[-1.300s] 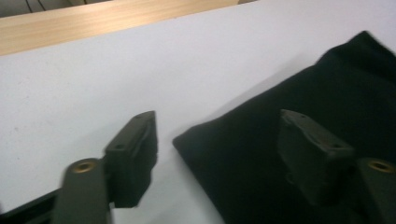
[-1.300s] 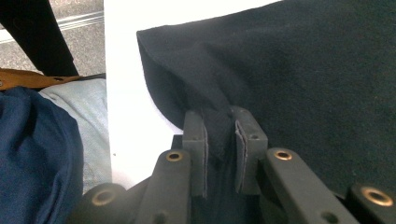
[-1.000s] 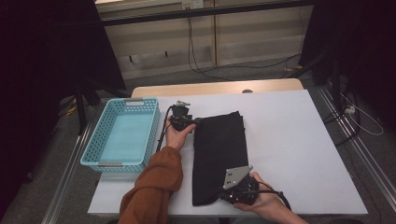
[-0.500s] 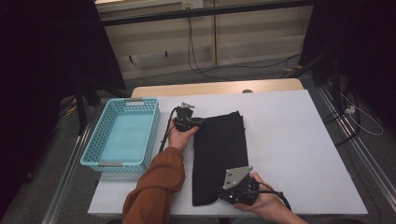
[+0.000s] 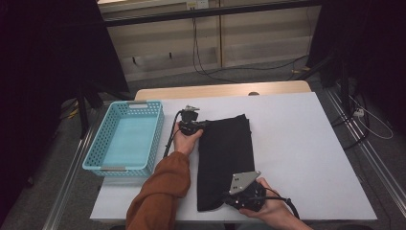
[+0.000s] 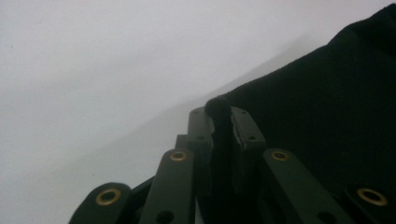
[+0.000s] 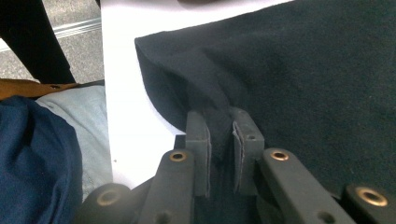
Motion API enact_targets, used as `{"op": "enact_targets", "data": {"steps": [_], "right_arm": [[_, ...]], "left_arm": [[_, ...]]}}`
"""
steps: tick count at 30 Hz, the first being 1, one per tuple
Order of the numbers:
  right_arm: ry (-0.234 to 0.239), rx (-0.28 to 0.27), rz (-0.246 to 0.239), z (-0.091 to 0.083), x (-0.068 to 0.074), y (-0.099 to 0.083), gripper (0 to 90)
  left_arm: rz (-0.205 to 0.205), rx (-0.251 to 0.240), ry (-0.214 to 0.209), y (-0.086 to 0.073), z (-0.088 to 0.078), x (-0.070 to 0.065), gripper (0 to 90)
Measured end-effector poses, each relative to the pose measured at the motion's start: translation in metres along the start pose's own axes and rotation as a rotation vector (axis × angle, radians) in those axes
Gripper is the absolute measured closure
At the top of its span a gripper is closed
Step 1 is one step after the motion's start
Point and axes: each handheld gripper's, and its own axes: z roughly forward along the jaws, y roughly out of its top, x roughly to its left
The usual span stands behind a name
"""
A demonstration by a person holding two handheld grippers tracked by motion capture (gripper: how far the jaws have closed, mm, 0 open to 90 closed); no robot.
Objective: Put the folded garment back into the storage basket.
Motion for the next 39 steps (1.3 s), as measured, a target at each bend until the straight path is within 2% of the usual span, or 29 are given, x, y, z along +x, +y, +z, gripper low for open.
{"op": "enact_targets", "data": {"steps": [2, 3, 6, 12, 22, 26, 29, 31, 39], "right_arm": [[0.005, -0.008, 0.0, -0.001, 0.0, 0.0, 80.7], [0.007, -0.012, 0.005, -0.001, 0.0, 0.0, 80.8], [0.012, -0.028, 0.013, -0.003, -0.001, 0.001, 80.9], [0.02, -0.061, 0.031, -0.008, -0.002, 0.002, 81.0], [0.017, -0.123, 0.051, -0.017, -0.003, 0.006, 81.1], [0.019, -0.146, 0.054, -0.02, -0.004, 0.007, 81.1], [0.02, -0.163, 0.057, -0.024, -0.004, 0.007, 81.1], [0.024, -0.176, 0.059, -0.026, -0.004, 0.007, 81.1], [0.023, -0.211, 0.051, -0.035, -0.002, 0.012, 81.1]], "left_arm": [[-0.017, -0.012, -0.012, 0.001, -0.001, 0.0, 80.1], [-0.009, -0.009, -0.011, 0.001, -0.002, 0.001, 80.2], [-0.022, -0.014, -0.025, 0.003, -0.005, 0.003, 80.2], [-0.02, -0.034, -0.033, 0.009, -0.011, 0.001, 80.7], [-0.01, -0.038, -0.04, 0.02, -0.018, -0.002, 81.1], [-0.017, -0.053, -0.042, 0.025, -0.021, -0.005, 81.4], [-0.019, -0.069, -0.06, 0.028, -0.026, -0.006, 81.4], [-0.008, -0.066, -0.056, 0.03, -0.03, -0.008, 81.4], [-0.009, -0.076, -0.06, 0.037, -0.041, -0.007, 81.5]]}}
